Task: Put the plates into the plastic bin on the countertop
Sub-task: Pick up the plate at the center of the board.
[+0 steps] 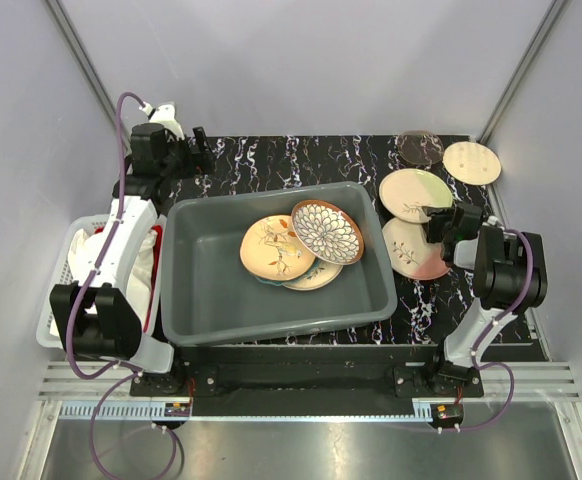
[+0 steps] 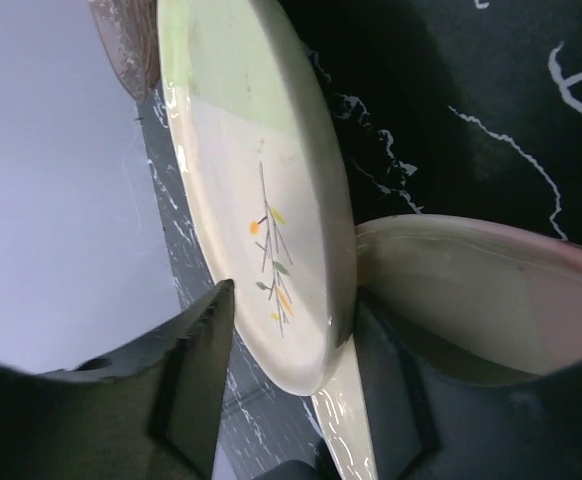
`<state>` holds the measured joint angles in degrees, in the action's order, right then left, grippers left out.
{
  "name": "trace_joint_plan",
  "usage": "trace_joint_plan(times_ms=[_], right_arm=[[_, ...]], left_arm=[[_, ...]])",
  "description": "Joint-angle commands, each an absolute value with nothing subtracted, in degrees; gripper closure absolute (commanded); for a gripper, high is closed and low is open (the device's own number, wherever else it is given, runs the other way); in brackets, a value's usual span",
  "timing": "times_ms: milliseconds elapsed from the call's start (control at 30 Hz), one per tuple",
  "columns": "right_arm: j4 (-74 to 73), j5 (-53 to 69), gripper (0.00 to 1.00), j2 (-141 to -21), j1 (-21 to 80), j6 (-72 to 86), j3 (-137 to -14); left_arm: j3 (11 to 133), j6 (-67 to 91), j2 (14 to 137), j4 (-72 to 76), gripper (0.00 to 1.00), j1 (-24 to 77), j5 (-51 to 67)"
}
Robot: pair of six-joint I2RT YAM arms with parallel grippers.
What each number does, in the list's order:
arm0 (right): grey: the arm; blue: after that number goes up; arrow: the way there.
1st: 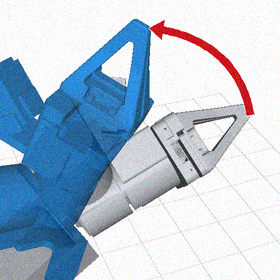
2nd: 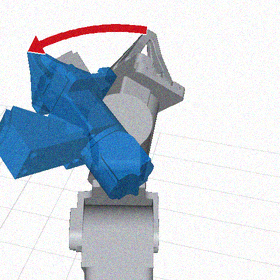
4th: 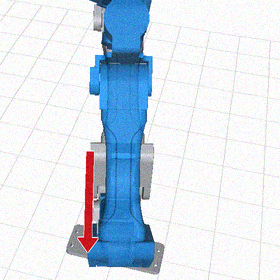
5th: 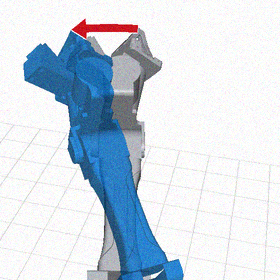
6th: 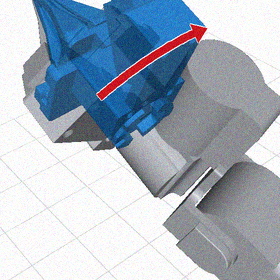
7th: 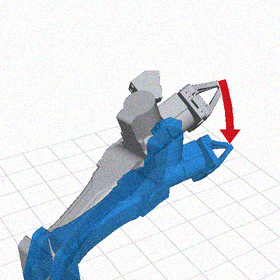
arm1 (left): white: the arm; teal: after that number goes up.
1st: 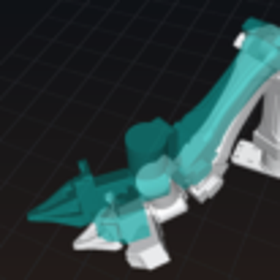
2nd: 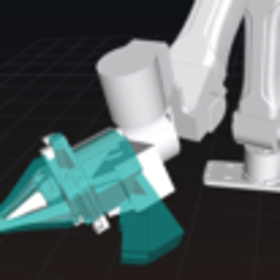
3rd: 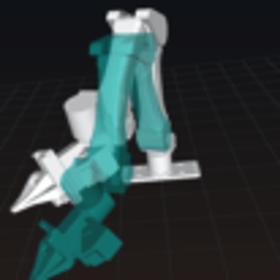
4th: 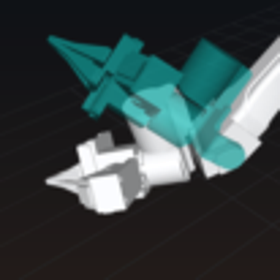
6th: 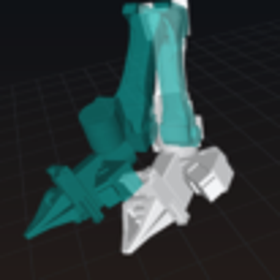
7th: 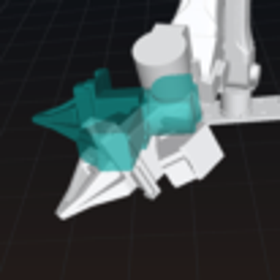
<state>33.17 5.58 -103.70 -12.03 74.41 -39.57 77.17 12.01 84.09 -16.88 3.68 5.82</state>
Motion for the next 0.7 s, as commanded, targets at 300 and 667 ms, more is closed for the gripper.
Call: trace_joint_plan(times_ms=[300,667], right_arm=[[29.0,4.7,0.97,-104.9,-11.3,72.1,-39.3],[18.7,5.0,1.0,-87.0,-11.3,70.7,-39.4]], left_arm=[[78.8,11.0,82.6,-14.9,0.01,3.3,5.9],[78.5,11.2,82.4,-14.6,0.01,3.4,6.2]])
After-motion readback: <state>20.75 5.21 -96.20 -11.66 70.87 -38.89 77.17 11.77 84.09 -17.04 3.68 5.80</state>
